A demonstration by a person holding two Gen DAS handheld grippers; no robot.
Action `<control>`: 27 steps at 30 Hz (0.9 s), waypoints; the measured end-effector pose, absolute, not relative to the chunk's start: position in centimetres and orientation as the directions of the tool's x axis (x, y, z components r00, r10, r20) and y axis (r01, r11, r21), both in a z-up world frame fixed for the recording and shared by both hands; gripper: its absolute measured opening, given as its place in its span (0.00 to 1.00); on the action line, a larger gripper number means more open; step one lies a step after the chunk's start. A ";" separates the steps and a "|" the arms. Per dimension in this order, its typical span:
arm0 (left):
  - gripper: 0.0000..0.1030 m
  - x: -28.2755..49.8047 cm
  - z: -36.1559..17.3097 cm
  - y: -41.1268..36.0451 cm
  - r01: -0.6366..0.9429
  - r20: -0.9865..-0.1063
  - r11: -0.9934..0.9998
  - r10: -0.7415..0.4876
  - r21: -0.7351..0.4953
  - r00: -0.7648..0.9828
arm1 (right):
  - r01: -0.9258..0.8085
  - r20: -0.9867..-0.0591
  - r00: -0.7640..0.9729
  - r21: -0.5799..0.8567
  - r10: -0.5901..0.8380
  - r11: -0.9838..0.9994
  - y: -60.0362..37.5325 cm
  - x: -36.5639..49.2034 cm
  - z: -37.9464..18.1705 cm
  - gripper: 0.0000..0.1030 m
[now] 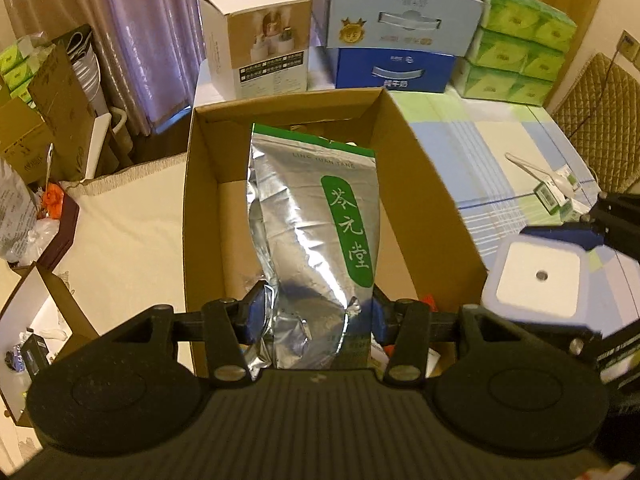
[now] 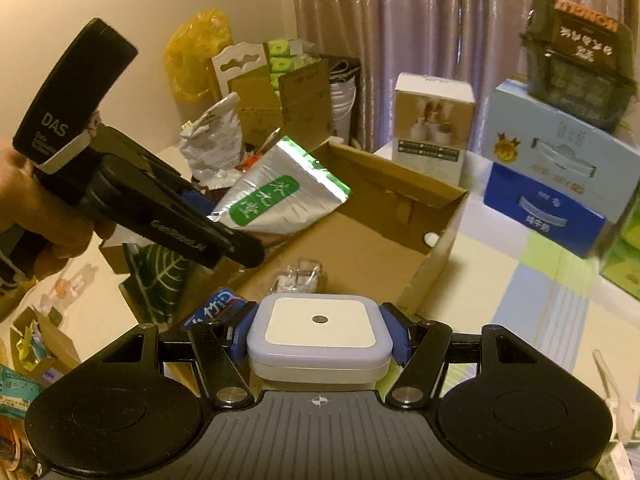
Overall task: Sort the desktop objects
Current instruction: 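Carry tea pouch with left tool while right tool carries night light to cardboard box, then open left gripper over cardboard box while right gripper releases night light inside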
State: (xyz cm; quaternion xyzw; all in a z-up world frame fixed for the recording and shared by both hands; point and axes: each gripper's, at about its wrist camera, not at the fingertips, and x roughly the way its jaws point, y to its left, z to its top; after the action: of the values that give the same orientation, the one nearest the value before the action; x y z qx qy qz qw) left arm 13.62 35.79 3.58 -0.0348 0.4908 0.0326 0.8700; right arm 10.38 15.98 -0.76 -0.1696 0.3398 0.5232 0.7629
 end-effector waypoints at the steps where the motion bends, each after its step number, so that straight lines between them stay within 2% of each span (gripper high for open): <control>1: 0.52 13.7 3.4 36.0 -0.099 -0.852 0.995 0.027 -0.029 0.522 | -0.914 -0.698 0.218 0.098 0.682 0.393 16.2 10.3 -1.0 0.60; 2: 0.57 13.6 3.4 36.2 -0.112 -0.846 0.993 0.032 -0.033 0.532 | -0.916 -0.701 0.213 0.100 0.680 0.390 16.4 10.4 -1.2 0.60; 23: 0.57 10.6 4.3 37.2 -0.102 -0.832 0.995 0.059 0.002 0.552 | -0.925 -0.698 0.187 0.113 0.692 0.364 19.2 9.8 -2.8 0.61; 25: 0.57 10.4 4.3 37.5 -0.111 -0.833 0.994 0.066 0.005 0.550 | -0.934 -0.692 0.185 0.098 0.698 0.344 19.7 9.6 -2.9 0.75; 26: 0.57 10.3 4.3 37.5 -0.115 -0.833 0.993 0.069 0.007 0.548 | -0.936 -0.691 0.184 0.094 0.699 0.340 19.9 9.5 -2.9 0.79; 27: 0.57 10.3 4.3 37.6 -0.116 -0.834 0.993 0.070 0.007 0.548 | -0.936 -0.688 0.185 0.094 0.702 0.339 19.9 9.5 -2.9 0.80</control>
State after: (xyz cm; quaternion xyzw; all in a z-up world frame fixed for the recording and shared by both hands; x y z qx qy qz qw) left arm 10.31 37.56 4.33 -0.0245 0.4726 0.0528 0.8794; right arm 9.48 19.88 -2.90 -0.1778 0.3293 0.5468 0.7490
